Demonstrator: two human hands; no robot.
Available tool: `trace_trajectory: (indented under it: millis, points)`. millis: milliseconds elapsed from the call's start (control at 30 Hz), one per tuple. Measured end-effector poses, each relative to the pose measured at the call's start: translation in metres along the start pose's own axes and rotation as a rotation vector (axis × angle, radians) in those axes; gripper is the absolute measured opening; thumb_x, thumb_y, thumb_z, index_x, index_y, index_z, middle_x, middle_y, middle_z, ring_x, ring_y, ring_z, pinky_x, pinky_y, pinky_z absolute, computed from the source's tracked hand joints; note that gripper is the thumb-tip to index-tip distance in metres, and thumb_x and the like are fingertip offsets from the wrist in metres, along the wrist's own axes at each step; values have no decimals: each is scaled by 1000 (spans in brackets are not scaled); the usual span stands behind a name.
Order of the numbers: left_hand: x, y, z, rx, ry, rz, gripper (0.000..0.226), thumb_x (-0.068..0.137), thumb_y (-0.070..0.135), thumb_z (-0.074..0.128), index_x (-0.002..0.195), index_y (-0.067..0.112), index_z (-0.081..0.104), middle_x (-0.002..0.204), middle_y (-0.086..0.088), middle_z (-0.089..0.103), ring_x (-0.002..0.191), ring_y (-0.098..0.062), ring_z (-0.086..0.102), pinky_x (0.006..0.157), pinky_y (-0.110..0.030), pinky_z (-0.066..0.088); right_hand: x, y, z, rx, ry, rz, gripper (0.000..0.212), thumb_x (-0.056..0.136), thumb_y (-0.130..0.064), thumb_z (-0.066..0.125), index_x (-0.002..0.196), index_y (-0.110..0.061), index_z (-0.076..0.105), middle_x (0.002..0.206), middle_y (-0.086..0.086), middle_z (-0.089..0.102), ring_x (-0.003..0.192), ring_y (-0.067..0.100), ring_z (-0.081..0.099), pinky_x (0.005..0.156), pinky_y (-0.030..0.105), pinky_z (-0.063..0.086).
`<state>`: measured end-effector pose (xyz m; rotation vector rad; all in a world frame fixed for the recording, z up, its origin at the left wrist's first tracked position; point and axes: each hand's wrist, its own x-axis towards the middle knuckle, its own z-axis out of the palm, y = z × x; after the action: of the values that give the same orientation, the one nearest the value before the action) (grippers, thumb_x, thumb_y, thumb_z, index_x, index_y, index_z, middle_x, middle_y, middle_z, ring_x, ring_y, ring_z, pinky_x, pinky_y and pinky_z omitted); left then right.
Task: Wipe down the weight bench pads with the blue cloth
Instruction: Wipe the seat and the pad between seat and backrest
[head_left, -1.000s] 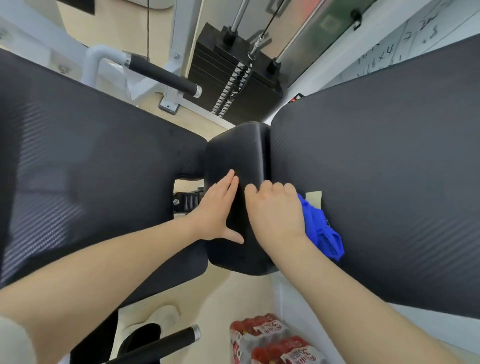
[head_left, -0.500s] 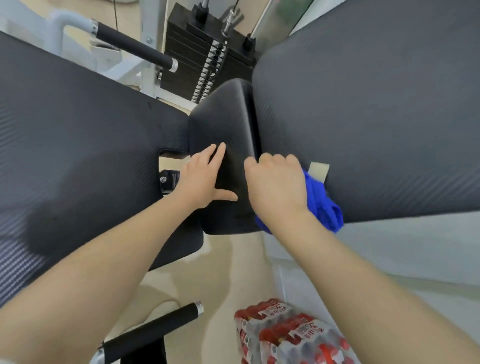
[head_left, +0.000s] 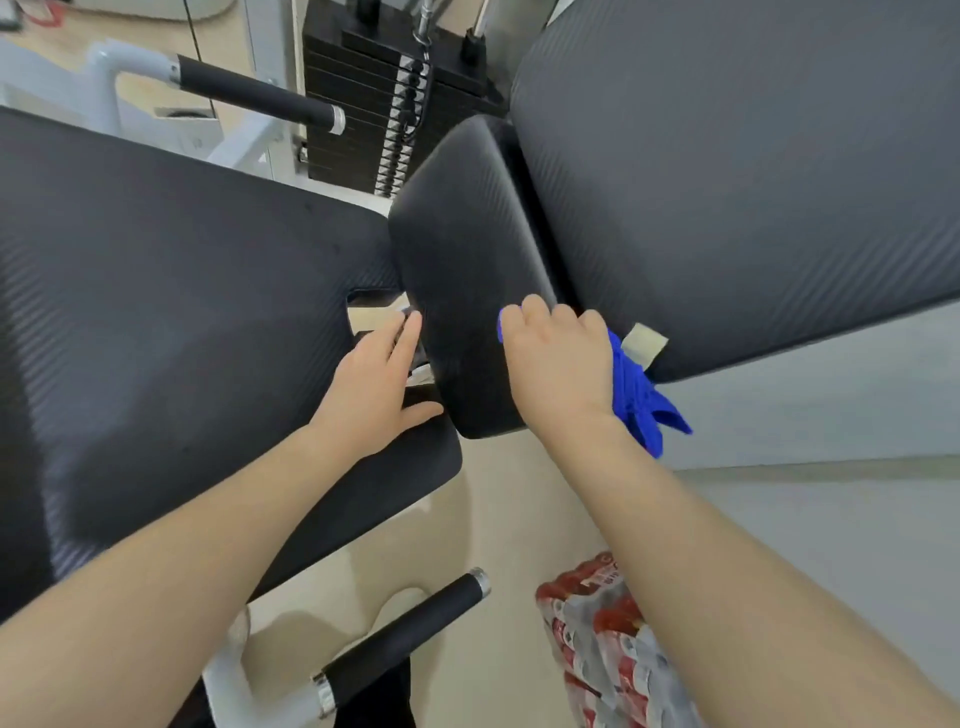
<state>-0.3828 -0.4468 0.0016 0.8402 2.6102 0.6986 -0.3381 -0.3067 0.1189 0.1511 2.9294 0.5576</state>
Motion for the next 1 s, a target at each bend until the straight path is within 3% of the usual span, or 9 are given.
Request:
trace_trajectory:
  millis: [133, 300, 467, 633, 700, 767, 833, 867, 1000]
  points:
    - [-8, -8, 7, 306, -145, -99, 110, 68, 67, 62, 147, 12, 9, 155, -14, 11, 138, -33, 21, 111, -42, 25, -32, -24, 29, -31, 12, 53, 25, 47, 2, 58, 68, -12, 59, 60, 3, 52, 48, 22, 49, 50, 30, 35]
    - [-29, -30, 16, 505, -199, -217, 122, 64, 72, 61, 146, 5, -1, 154, -22, -3, 143, -37, 4, 116, -45, 10, -32, -30, 32, 5, -134, -151, 23, 75, 1, 53, 93, -13, 52, 89, 5, 51, 81, 27, 53, 68, 35, 30]
    - [-34, -28, 15, 539, -207, -223, 118, 67, 73, 56, 146, 4, 1, 154, -22, 7, 143, -37, 8, 116, -46, 12, -19, 12, 3, -113, 137, 10, 23, 68, 2, 51, 81, -16, 45, 76, 5, 43, 64, 24, 34, 61, 34, 24]
    - [-27, -24, 14, 589, -255, -254, 120, 66, 74, 57, 146, 7, -2, 154, -22, 8, 143, -37, 9, 115, -46, 14, -20, -14, 25, -123, 188, 71, 31, 56, 3, 37, 72, -15, 57, 62, 2, 50, 51, 20, 29, 53, 28, 23]
    - [-27, -25, 16, 607, -250, -251, 119, 66, 74, 56, 146, 7, -1, 153, -22, 8, 142, -37, 9, 115, -46, 14, -22, -35, 40, -160, 133, -37, 35, 68, 2, 29, 72, -19, 56, 65, -1, 51, 52, 17, 42, 53, 29, 28]
    - [-27, -26, 16, 611, -246, -244, 118, 67, 75, 55, 146, 7, -1, 153, -22, 7, 143, -37, 8, 115, -46, 14, -19, -55, 56, -123, -14, -180, 39, 82, 2, 23, 87, -18, 56, 83, 1, 57, 70, 19, 54, 60, 31, 30]
    - [-29, -26, 15, 613, -258, -242, 117, 68, 75, 54, 146, 6, -1, 154, -22, 5, 143, -36, 7, 115, -45, 13, -17, -66, 64, -89, -223, -301, 21, 88, -6, 38, 99, -15, 54, 97, 4, 57, 84, 21, 54, 66, 32, 30]
    - [-31, -27, 15, 614, -261, -245, 118, 68, 75, 54, 146, 5, 0, 154, -21, 6, 143, -36, 7, 116, -44, 13, -17, -64, 62, -109, -230, -322, 16, 88, -9, 45, 98, -16, 55, 97, 3, 57, 84, 21, 52, 67, 33, 30]
    - [-25, -24, 9, 645, -246, -244, 122, 61, 78, 56, 144, 2, 7, 150, -20, 18, 139, -35, 20, 111, -43, 24, 1, -27, 35, -202, 28, -219, 21, 69, -7, 47, 69, -25, 58, 71, -5, 54, 60, 17, 46, 58, 30, 27]
